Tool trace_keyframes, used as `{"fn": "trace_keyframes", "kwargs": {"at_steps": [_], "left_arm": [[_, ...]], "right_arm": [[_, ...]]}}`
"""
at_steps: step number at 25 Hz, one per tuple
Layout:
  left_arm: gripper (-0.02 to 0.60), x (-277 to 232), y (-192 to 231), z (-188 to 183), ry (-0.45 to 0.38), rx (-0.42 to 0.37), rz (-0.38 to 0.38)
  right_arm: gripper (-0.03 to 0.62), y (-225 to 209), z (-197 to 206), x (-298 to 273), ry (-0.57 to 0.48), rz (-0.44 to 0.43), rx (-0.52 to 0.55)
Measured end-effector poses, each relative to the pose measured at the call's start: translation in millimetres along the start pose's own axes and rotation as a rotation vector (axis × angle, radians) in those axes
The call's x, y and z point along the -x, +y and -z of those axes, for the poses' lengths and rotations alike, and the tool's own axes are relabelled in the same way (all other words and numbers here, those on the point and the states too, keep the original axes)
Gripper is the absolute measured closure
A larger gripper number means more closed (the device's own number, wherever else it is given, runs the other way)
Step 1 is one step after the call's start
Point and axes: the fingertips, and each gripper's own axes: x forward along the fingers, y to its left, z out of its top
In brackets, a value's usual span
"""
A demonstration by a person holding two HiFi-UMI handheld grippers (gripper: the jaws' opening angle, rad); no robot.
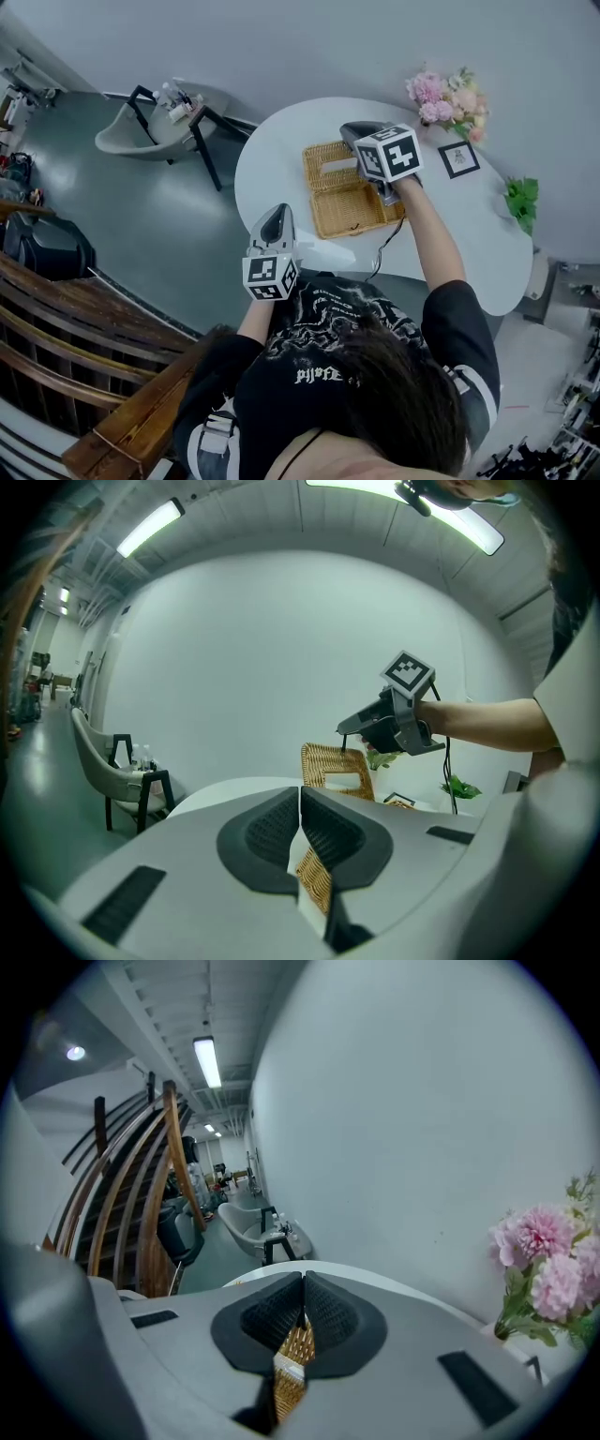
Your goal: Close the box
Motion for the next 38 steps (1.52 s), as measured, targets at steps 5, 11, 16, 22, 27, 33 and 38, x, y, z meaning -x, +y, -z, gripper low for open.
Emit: {"fn": "trace_keyframes", "kwargs": {"at_steps": [5,11,16,22,27,33,38], "left_arm": [[0.555,-4.2,-2.5,-1.5,0.006,-0.012,0.029],[0.555,-7.7,-6.3,-3.4,0.011,-0.018,0.077],[0.555,-10.6,-8.3,-5.4,0.008,-0.023,0.11],[0.556,-8.4,-9.3,-4.3,0.006,-0.024,0.138],[0.555,-5.3,-11.8,-1.5,0.014,-0.025,0.158],[0.555,0.3,-14.1,-0.7,0.023,-0.035,0.184],[0.555,3.9,-15.0,2.3,0.03,-0.041,0.203]], "right_arm": [[0.559,8.1,3.5,16.2,-0.042,0.021,-0.003],[0.559,16.3,8.8,35.3,-0.073,0.052,-0.012],[0.559,25.7,14.3,48.8,-0.088,0.073,-0.017],[0.559,38.1,25.3,64.2,-0.08,0.09,-0.006],[0.558,46.5,36.6,75.7,-0.069,0.095,-0.006],[0.559,55.2,51.3,87.9,-0.069,0.107,-0.033],[0.557,61.8,65.5,95.4,-0.066,0.121,-0.062]]}}
